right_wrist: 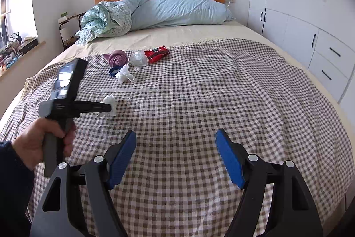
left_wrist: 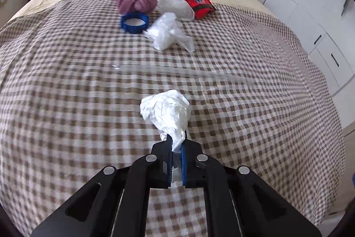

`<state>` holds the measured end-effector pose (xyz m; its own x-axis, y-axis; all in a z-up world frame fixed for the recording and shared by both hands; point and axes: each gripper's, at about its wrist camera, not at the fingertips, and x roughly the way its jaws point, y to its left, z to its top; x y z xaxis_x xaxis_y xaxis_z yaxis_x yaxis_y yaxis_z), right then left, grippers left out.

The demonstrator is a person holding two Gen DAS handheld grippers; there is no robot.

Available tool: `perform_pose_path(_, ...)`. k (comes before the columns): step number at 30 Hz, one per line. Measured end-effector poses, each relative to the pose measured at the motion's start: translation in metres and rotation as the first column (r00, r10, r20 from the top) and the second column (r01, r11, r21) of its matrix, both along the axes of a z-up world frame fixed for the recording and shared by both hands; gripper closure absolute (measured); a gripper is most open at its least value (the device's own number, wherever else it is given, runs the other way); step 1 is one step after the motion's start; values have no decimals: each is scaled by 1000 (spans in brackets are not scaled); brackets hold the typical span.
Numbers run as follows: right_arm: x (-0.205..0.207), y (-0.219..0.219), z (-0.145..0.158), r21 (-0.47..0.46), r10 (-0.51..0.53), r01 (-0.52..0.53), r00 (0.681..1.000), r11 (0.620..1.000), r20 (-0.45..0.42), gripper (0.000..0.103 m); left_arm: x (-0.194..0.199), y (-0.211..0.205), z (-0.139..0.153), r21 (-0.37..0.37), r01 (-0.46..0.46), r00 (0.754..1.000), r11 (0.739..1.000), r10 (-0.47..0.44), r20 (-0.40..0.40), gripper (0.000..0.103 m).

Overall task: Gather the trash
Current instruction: 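Grasp the crumpled white tissue with the left tool while the right tool grasps the clear straw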

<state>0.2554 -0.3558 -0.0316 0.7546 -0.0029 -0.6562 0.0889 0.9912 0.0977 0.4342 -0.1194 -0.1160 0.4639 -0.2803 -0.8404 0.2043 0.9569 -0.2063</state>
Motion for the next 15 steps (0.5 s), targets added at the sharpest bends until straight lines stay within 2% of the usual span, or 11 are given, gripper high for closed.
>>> perform_pose_path(1,13,-5,-2,49,-4,4,1000,999,-11,32,-9,13,12,-10,-34,999,999,34,7,100)
perform_pose_path(3,44,-20,-8,177,0,7,999,984,-39,32,-33,49,38,-118,-82,996,990,85,26,100)
perform_pose_path(5,82,-22,-15,193,41,-25,996,981,-76,32,-64,79,53,-161,-135,988,978,145,54,100)
perform_pose_path(6,102,-17,-20,148,83,-69,992,987,-91,32,-77,89,56,-148,-169,982,974,179,59,100)
perform_pose_path(7,123,-6,-27,50,132,-127,983,991,-125,32,-84,98,57,-132,-201,976,971,209,55,100)
perform_pose_path(8,141,7,-35,-86,166,-182,973,980,-163,32,-86,106,58,-134,-220,972,966,228,48,100)
perform_pose_path(9,153,20,-43,-213,186,-227,963,950,-193,32,-84,110,61,-155,-224,971,962,234,49,100)
perform_pose_path(10,165,32,-50,-299,215,-276,951,914,-221,34,-82,116,64,-182,-236,966,955,250,58,100)
perform_pose_path(11,174,41,-56,-345,249,-326,936,880,-248,41,-81,121,67,-194,-251,961,948,268,63,100)
perform_pose_path(12,183,48,-63,-370,274,-367,920,853,-282,44,-76,124,68,-204,-263,958,943,281,62,100)
perform_pose_path(15,201,62,-80,-471,288,-424,897,774,-336,45,-69,126,67,-254,-273,957,928,289,29,100)
